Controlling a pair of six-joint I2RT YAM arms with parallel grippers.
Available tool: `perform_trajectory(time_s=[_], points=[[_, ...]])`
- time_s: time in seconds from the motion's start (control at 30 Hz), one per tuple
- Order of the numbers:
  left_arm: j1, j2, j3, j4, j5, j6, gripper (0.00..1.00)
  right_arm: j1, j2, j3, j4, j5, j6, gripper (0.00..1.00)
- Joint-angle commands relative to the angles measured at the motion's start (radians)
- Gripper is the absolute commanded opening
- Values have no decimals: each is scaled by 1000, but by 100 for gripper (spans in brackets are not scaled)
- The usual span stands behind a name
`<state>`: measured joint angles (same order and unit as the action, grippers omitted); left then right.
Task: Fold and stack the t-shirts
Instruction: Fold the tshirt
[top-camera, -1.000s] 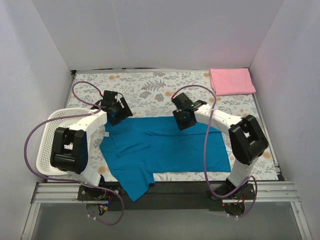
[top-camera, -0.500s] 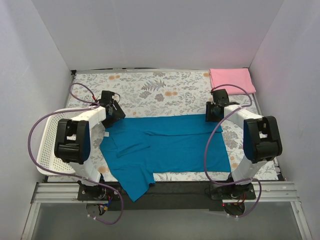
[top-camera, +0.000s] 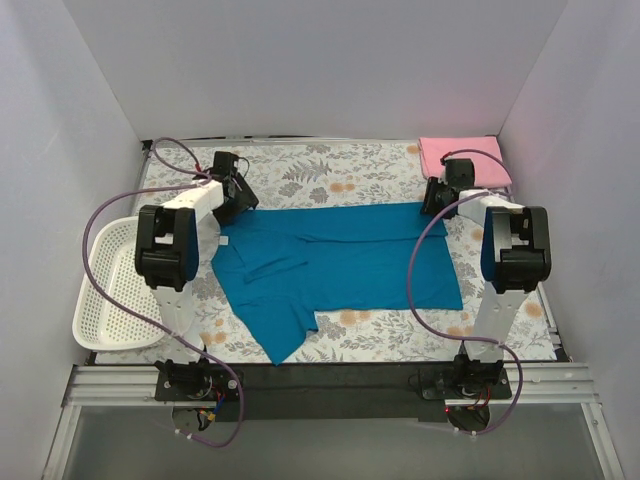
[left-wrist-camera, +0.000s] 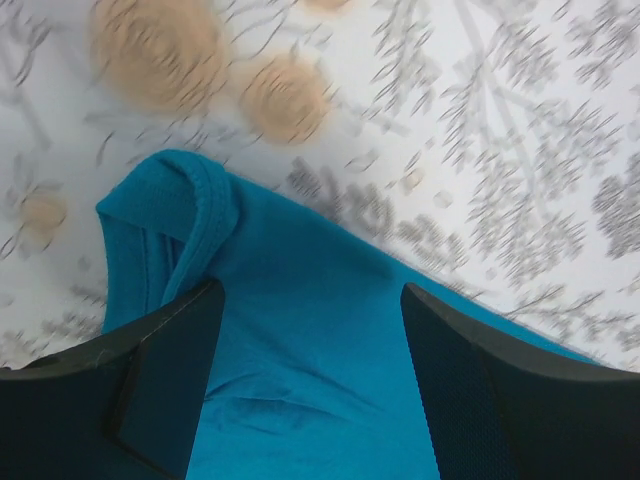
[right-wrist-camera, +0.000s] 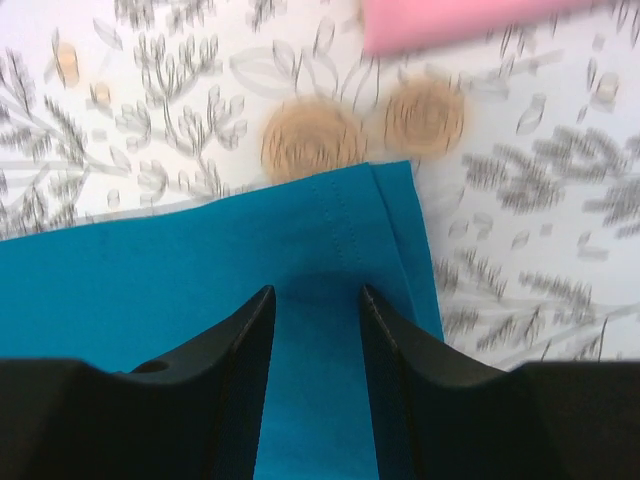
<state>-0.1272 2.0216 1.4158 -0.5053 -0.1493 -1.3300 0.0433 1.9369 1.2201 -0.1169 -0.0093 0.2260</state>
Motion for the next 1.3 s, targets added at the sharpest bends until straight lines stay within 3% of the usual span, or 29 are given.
perform_trajectory(time_s=[0.0,0.13,0.3,0.43,0.63,0.87,1.0,1.27], points=[[8,121,102,-39,19,-15,71,-29,103,89,-38,-13,-33,47],[6,169,198,-58,22,-11,72,-29,125,194,-93,-47,-65,47],[5,13,175,-72,22,-8,72,-25,11,174,-125,-104,-79,47],[-20,-191,60,-99,-28,-14,72,6,-161,86,-182,-123,-85,47],[-89,-487,-205,-248,-113,-58,72,93,-438,-175,-222,-66,-71,47],[-140,-719,-515,-282,-79,-113,59,237,-694,-444,-233,-43,-45,46],[-141,-745,-577,-274,-75,-143,45,291,-791,-550,-231,-57,-8,46],[-143,-679,-624,-216,-62,-155,38,302,-897,-640,-231,-46,-10,45]])
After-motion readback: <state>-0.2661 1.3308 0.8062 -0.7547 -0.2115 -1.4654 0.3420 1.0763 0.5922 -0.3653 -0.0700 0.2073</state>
